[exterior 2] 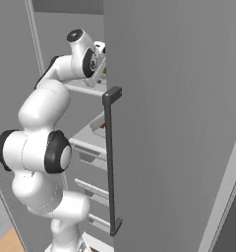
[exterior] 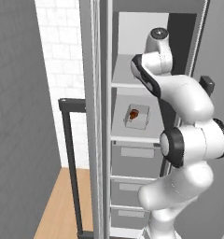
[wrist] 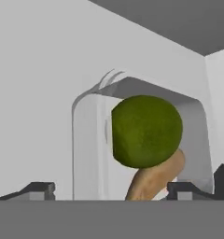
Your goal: Take the meat container that has the chicken drumstick and place it on the second highest rack of the freezer. Then take the vegetable container that has the lime and sweet potato and place it on the highest rack of the freezer.
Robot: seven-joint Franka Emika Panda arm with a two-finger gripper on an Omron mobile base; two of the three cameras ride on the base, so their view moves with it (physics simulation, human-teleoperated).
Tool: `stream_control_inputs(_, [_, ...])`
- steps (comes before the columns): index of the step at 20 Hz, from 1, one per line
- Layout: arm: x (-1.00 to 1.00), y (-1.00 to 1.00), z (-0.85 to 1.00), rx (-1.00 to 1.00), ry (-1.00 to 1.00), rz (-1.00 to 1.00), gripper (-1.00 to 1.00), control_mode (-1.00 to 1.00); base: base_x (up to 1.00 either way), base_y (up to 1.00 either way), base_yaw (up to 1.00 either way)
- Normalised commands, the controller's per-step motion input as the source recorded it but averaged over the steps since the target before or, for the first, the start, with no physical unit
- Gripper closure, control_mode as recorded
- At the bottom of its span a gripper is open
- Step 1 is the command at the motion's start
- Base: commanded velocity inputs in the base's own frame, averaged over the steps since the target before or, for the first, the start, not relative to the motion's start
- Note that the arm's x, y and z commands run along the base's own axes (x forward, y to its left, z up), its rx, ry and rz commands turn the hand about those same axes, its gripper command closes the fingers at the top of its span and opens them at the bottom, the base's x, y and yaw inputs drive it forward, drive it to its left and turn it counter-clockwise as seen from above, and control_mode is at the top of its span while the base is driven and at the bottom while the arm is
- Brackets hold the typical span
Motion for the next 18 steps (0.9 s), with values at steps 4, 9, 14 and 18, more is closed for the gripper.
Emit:
stream_control_inputs(4, [-0.71,0.00,0.22,-0.03,-0.12,0.04,-1.00,-1.00,0.00,0.00,0.00])
stream_control_inputs(9, [-0.97,0.00,0.47,0.00,-0.02,0.02,-1.00,-1.00,0.00,0.00,0.00])
stream_control_inputs(14, [-1.00,0.07,0.21,-0.01,0.00,0.01,-1.00,-1.00,0.00,0.00,0.00])
stream_control_inputs(18, [-1.00,0.21,0.01,-0.02,0.00,0.01,-1.00,-1.00,0.00,0.00,0.00])
